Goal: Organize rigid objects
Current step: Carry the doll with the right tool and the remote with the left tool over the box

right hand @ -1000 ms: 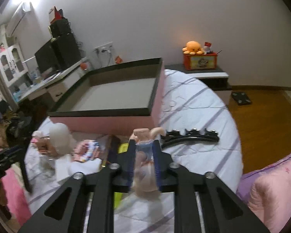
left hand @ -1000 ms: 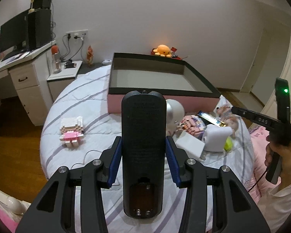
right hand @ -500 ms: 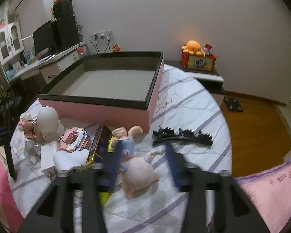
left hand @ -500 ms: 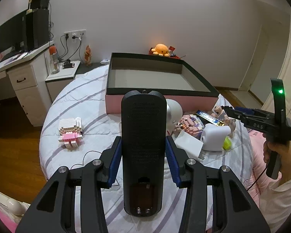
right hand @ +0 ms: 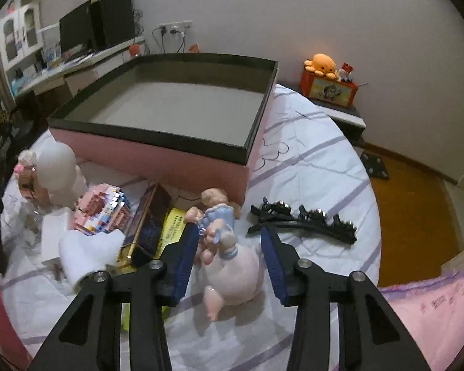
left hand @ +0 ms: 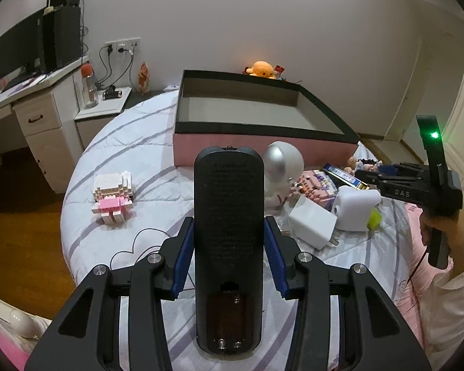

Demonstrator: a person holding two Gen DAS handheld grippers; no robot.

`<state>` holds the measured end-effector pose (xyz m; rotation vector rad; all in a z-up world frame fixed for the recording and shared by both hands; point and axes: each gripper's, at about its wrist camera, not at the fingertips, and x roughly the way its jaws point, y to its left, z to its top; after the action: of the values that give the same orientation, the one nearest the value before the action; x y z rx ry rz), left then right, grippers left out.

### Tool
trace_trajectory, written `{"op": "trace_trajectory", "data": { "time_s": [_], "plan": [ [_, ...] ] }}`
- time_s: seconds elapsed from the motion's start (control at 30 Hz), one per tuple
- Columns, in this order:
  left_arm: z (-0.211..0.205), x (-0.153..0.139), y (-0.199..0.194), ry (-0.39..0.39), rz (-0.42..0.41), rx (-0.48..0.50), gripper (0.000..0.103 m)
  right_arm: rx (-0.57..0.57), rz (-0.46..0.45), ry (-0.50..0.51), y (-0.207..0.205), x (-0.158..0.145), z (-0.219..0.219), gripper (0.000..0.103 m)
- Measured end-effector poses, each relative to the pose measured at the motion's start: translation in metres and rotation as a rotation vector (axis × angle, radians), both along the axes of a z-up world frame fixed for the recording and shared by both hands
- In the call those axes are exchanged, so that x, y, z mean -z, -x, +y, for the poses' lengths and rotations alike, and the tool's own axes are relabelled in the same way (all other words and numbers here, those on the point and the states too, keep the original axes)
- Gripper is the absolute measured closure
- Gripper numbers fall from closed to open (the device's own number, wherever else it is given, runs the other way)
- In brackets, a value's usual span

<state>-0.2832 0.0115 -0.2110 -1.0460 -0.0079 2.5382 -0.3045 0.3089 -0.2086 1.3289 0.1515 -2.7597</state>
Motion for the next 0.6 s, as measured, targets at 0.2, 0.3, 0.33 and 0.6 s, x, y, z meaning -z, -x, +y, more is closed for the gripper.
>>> {"op": "trace_trajectory", "data": {
  "time_s": [0.2,0.3,0.33,0.6],
  "plan": [
    [0.003,-0.001,-0.001,0.0,0.003,0.013,0.059,-0.051,-0.02,-0.059,0.01,0.009,-0.012,0.069],
    [0.002,-0.005,-0.003,-0.017,0.015,0.018,0.059,-0.053,-0.016,-0.043,0.007,0.008,-0.011,0.069],
    [0.001,-0.007,-0.003,-0.02,0.021,0.018,0.059,-0.054,-0.015,-0.041,0.006,0.007,-0.01,0.07],
    [0.003,-0.027,-0.01,-0.049,0.073,0.043,0.059,-0.052,0.064,0.064,-0.013,-0.014,-0.005,0.08]
  ]
}}
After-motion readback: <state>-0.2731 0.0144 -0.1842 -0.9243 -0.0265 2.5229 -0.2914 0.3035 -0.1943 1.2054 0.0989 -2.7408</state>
